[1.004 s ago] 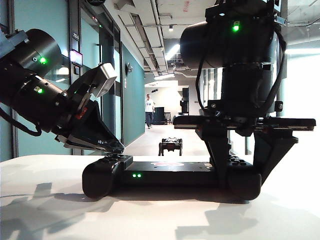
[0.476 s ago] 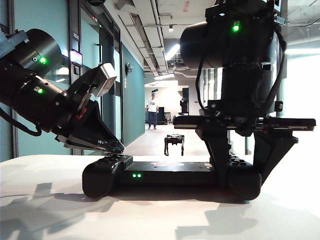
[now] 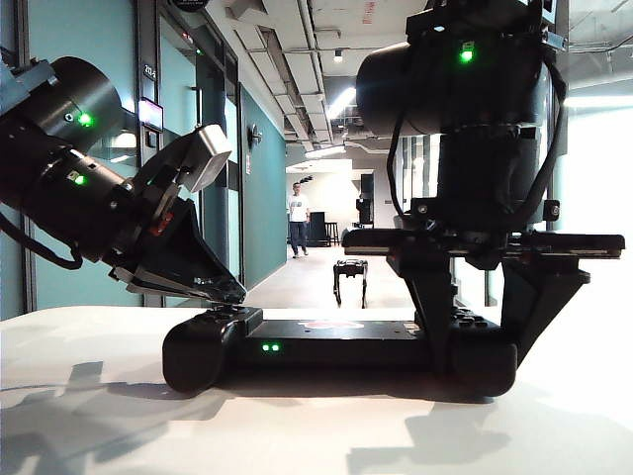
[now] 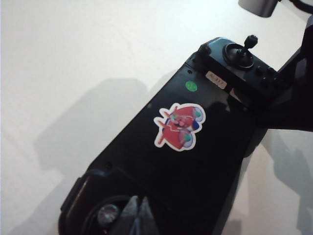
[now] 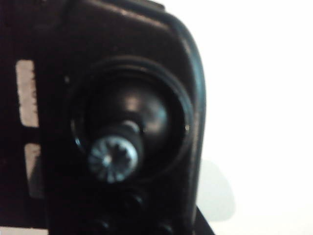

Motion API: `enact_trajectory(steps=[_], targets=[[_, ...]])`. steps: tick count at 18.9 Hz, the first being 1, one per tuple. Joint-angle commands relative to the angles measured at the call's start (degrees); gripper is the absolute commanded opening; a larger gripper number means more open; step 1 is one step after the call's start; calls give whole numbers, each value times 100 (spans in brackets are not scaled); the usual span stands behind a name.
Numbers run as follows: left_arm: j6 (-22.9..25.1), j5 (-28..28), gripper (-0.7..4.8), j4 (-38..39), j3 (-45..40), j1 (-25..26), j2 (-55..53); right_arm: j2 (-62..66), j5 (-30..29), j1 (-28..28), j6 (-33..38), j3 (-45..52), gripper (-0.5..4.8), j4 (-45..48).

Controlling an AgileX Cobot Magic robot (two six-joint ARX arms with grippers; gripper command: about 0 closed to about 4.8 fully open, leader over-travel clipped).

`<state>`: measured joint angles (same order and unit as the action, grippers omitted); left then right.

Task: Push the left joystick on the remote control sitting on the white table forward to make the robot dog walk in a straight line until it approaches the door.

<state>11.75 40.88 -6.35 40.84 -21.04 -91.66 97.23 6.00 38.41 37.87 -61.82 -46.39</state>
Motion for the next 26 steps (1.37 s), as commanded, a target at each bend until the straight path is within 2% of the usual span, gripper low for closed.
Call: enact_trajectory(steps=[1, 8, 9, 11, 13, 14, 15, 17, 18, 22, 26], targets=[[-17, -13, -5, -63, 7, 4, 9, -7, -11, 15, -85, -11, 115, -7], [-46, 17, -5, -57, 11, 4, 24, -7, 17, 15, -87, -11, 115, -2], [-275, 175, -5, 79, 17, 9, 151, -7, 52, 13, -92, -11, 115, -4], [-557, 251, -5, 962, 107, 7, 726, -7, 52, 13, -164, -11, 116, -2], [-841, -417, -5, 2463, 387, 4, 1602, -7, 83, 13, -214, -11, 116, -2], [-990, -1222, -5, 3410, 623, 4, 2225, -7, 136, 9, -269, -11, 117, 2], [-1163, -1814, -5, 3945, 789, 4, 2697, -7, 227, 9, -354, -11, 139, 0], [-1360, -2319, -5, 4363, 970, 4, 3475, -7, 221, 9, -564, -15, 312, 35], [-1438, -2406, -5, 4343, 979, 4, 3860, -7, 195, 9, -658, -22, 364, 37], [-1947, -2695, -5, 4575, 979, 4, 5233, -20, 26, 22, -813, -214, 367, -391], [-1969, -3136, -5, 5062, 975, 4, 5969, -501, -15, 28, -962, -599, 365, -1086]])
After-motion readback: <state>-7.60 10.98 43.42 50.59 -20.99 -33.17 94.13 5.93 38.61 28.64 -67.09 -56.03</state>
